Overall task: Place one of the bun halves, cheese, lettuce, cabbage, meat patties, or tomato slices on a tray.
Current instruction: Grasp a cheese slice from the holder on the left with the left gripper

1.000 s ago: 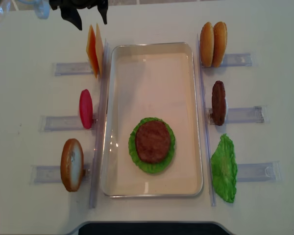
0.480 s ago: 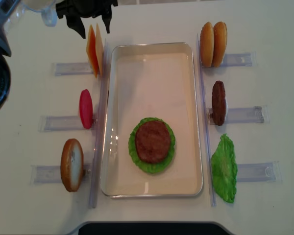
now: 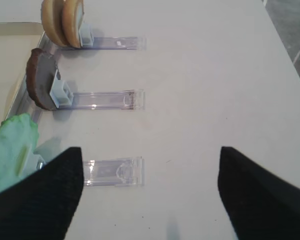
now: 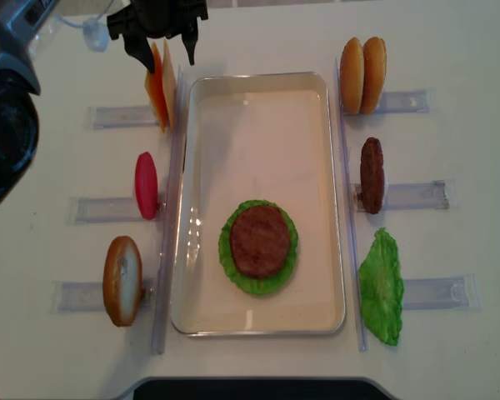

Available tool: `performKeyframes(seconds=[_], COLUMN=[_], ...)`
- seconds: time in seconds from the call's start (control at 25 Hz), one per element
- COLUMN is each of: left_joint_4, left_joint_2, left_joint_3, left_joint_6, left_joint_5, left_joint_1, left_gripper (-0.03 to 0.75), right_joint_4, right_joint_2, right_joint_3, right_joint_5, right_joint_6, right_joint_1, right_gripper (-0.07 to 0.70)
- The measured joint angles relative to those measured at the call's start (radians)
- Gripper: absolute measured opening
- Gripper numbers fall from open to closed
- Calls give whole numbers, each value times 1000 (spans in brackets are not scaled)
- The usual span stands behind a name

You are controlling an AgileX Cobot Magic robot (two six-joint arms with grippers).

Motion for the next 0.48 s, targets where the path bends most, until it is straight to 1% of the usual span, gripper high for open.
performKeyframes(seconds=[0.48], left_joint_4=[-19], left_joint_2=[19], left_joint_3=[0], left_joint_6=[0], left_joint_5=[0], left_joint_1=[0], left_gripper=[570], right_joint_4=[0], right_joint_2=[0], right_joint_3=[0], right_joint_5=[0], right_joint_6=[0], right_joint_1=[0], right_gripper=[556])
